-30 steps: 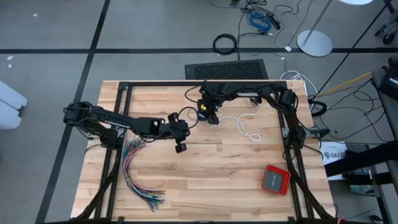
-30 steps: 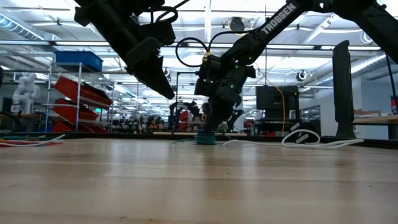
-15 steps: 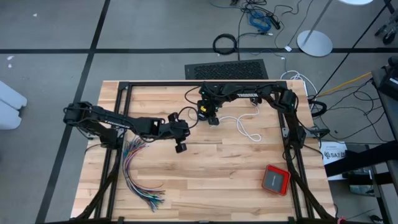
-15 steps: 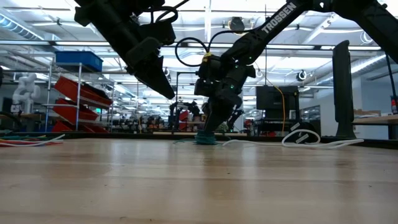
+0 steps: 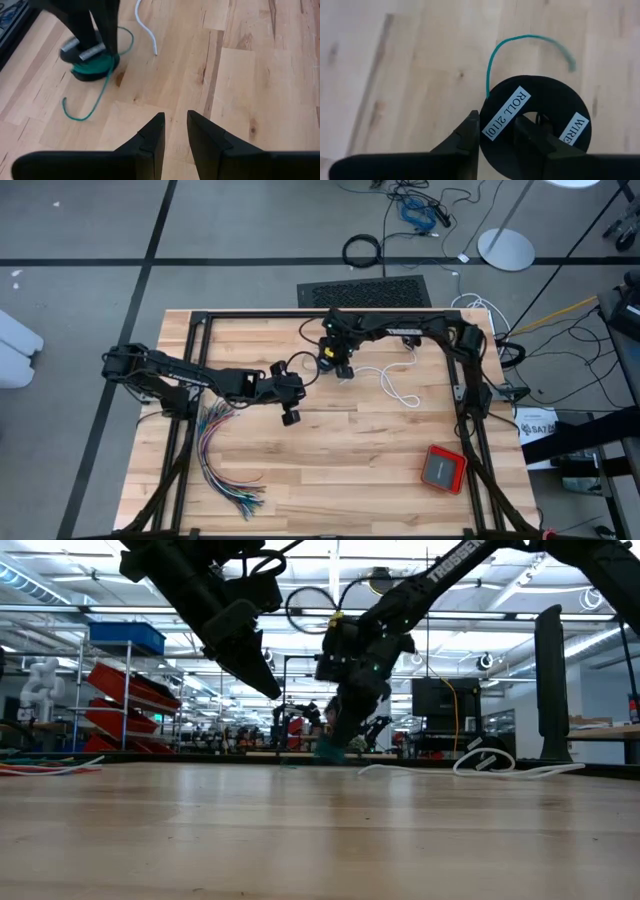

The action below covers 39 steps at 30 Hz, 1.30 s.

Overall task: Coil cords
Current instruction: Uncoil the green wire from the spool

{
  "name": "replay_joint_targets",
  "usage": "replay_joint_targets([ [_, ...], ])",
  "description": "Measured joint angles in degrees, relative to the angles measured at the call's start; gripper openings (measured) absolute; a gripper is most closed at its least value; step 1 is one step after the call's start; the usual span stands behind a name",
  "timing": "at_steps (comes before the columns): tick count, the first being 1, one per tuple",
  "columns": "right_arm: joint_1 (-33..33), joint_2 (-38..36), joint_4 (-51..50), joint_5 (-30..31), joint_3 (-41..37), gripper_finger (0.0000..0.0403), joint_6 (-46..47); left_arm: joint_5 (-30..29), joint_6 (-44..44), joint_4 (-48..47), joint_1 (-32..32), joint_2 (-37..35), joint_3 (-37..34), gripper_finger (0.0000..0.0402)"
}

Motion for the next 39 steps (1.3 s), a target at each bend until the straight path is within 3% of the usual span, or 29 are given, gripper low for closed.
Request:
replay_joint_targets([
  [6,1.1,-5.2,-2.6,-0.1,0.0,0.0079,0.6,-1.1,1.0,0.1,0.0,0.0,0.0,0.0089],
  [16,3.6,-16.3,-8.2,-0.5,0.1,0.0078,3.5,-14.0,6.0,5.3,-1.6,0.0,0.0,0.0089],
  [25,6.3,-27.7,-11.4,-0.2,0.2,0.0078,6.8,-9.8,10.1,31.4,-2.0,1.0,-2.4,0.0089],
  [30,9.4,-32.7,-12.8,0.5,0.2,0.0078,8.2,-14.1,10.7,50.5,-1.8,4.1,-8.9,0.0089],
  [34,11.7,-35.0,-14.4,3.1,0.2,0.0078,9.2,-14.0,15.8,65.0,-2.8,6.8,-10.8,0.0089],
  [39,12.9,-35.6,-15.7,4.5,0.2,0.0078,11.2,-13.6,26.2,70.7,-5.4,9.0,-8.5,0.0089],
])
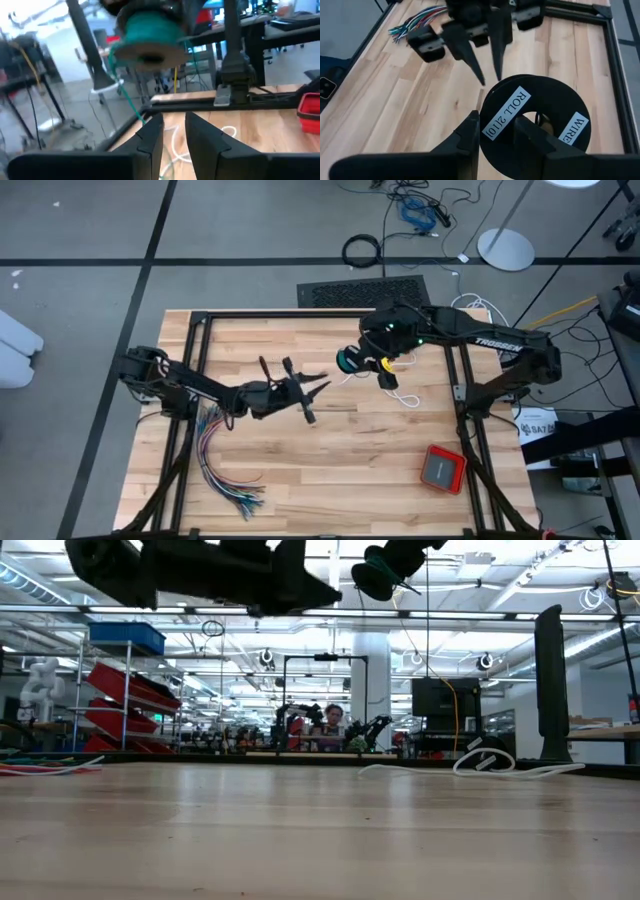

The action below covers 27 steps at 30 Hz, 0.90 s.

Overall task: Coil cords
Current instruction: Uncoil the green wire from the spool

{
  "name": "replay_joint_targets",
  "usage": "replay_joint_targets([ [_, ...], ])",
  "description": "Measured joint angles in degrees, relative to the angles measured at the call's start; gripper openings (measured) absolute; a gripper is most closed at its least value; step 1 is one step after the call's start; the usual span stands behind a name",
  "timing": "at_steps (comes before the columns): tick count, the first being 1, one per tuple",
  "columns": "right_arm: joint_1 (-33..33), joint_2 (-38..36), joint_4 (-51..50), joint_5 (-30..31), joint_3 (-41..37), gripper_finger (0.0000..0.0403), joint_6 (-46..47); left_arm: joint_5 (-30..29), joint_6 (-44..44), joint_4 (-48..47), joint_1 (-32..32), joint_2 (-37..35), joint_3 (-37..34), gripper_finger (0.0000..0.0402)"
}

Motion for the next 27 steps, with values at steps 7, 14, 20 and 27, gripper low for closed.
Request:
replay_joint_targets([
  [7,1.8,0.4,-0.4,0.1,0.0,0.0078,0.3,-3.9,-0.7,2.7,2.1,1.4,2.2,0.0089],
  [14,3.9,0.4,-0.7,0.1,0.0,0.0078,0.3,2.2,-10.5,5.0,8.0,3.7,2.2,0.0089],
  [20,4.8,0.4,-0.6,0.1,0.0,0.0078,0.3,7.7,-13.9,8.4,9.2,7.1,2.5,0.0089],
  [27,4.8,0.4,-0.7,0.3,0.0,0.0078,0.3,12.2,-16.1,8.4,8.8,9.3,3.7,0.0089],
])
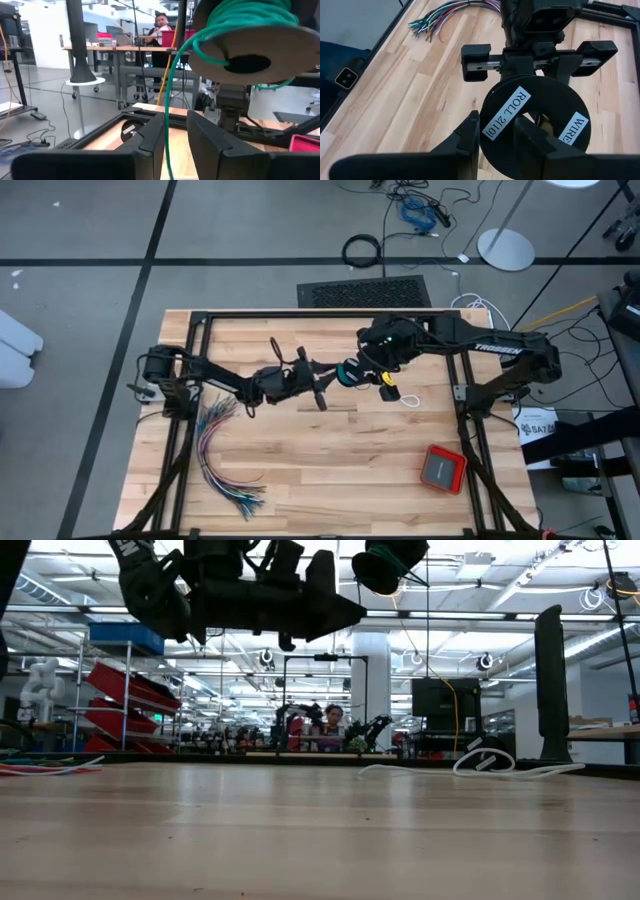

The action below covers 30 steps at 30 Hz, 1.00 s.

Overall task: Coil cords
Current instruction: Uncoil the green wire from the spool

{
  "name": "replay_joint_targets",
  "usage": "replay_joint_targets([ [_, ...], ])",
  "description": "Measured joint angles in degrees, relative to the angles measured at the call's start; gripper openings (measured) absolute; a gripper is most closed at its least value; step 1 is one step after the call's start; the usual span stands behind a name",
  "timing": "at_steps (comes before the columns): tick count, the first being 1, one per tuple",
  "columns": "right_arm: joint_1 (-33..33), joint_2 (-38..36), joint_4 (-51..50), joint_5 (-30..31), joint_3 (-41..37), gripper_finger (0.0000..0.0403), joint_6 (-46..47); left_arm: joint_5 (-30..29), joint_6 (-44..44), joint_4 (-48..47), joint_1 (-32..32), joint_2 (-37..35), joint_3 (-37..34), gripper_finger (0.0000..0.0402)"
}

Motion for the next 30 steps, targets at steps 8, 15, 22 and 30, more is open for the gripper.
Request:
replay_joint_targets([
  [8,0.2,0.0,0.1,0.0,0.0,0.0078,0.0,-0.8,0.0,-1.0,0.6,0.0,1.0,0.0089],
  [15,0.2,0.0,-0.2,0.0,0.0,0.0078,0.4,-0.9,1.8,-4.8,0.8,-0.1,3.1,0.0045],
  [22,0.2,0.0,-3.5,2.8,0.0,0.0078,1.4,-1.1,6.4,-7.3,0.8,-4.9,3.1,0.0006],
  [30,-0.1,0.0,-5.0,11.1,0.0,0.0078,3.7,0.7,9.0,-16.4,-1.6,-14.2,3.1,0.0003],
])
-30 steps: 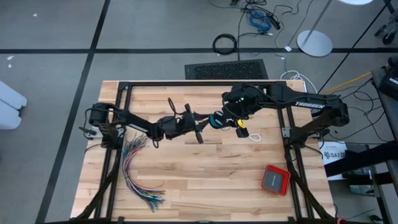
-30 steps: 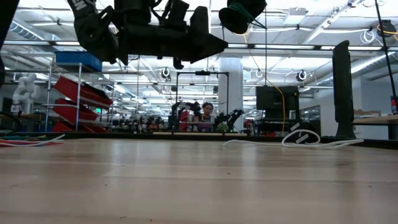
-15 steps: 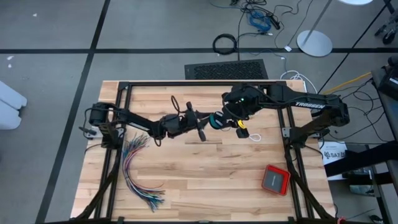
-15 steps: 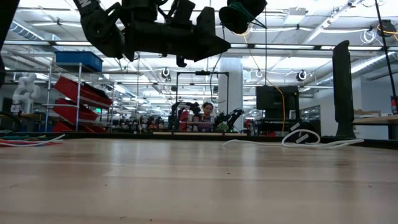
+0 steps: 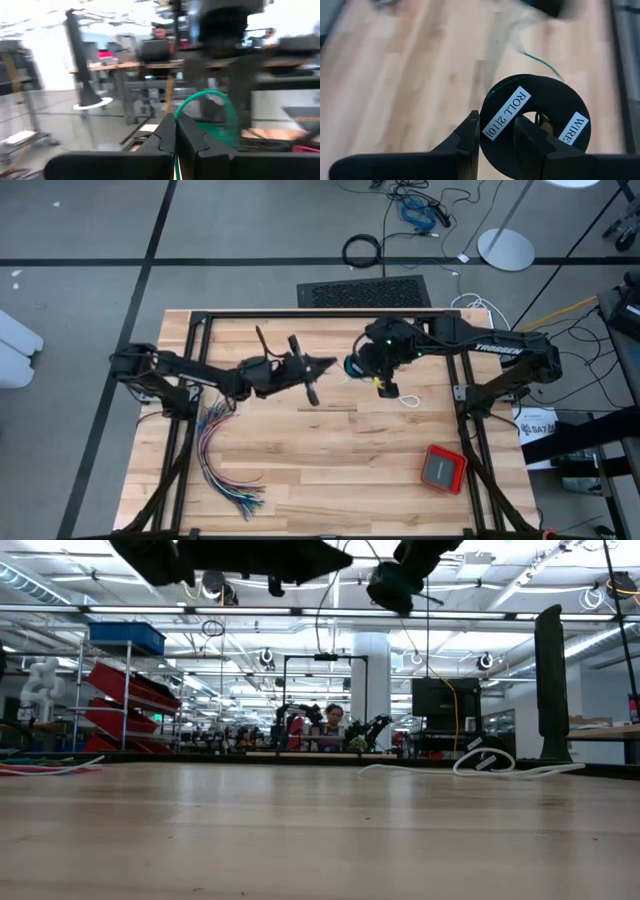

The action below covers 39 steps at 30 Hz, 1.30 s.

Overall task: Coil cords
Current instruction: Uncoil the green wire from the spool

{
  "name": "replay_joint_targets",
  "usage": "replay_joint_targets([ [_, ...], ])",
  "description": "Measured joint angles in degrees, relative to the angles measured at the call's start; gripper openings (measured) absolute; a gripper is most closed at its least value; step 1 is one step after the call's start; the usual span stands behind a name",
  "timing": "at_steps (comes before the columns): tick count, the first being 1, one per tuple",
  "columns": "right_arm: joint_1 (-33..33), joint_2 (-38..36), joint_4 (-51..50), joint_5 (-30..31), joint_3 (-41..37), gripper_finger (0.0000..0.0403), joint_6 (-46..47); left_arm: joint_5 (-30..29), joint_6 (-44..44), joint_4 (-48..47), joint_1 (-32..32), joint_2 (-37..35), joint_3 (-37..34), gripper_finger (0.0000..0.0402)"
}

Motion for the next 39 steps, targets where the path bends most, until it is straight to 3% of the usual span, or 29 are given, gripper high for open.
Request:
replay_joint_targets([
  [4,-0.4,-0.3,4.8,3.9,0.0,0.0078,-0.8,1.1,-2.0,-7.0,-2.2,-0.4,0.0,0.0002],
  [9,-0.1,-1.9,13.0,2.9,0.0,0.0078,-3.2,1.4,-4.5,-10.8,-3.3,2.5,0.0,0.0001],
  [16,1.3,-3.3,14.2,-12.0,0.0,0.0078,-3.1,-3.3,-4.5,-11.7,0.4,4.8,0.0,0.0001],
  [22,3.9,-3.3,7.8,-15.9,0.0,0.0078,-0.5,-2.9,-4.5,-9.3,6.7,3.8,0.0,0.0],
  [25,4.7,-3.1,3.4,-12.5,0.0,0.0078,1.3,-0.4,-4.5,-8.0,9.0,1.7,0.0,0.0],
  [31,3.0,-3.0,-3.8,2.7,0.0,0.0078,3.9,8.4,-4.3,-7.0,8.5,-5.0,0.0,0.0],
  [36,0.3,-4.1,-3.0,16.4,0.0,0.0078,2.0,14.4,-4.4,-15.9,3.9,-8.7,0.1,0.0],
  [39,-0.6,-5.3,2.4,16.1,0.0,0.0078,-1.7,13.2,-4.4,-23.7,1.5,-8.5,0.1,0.0],
])
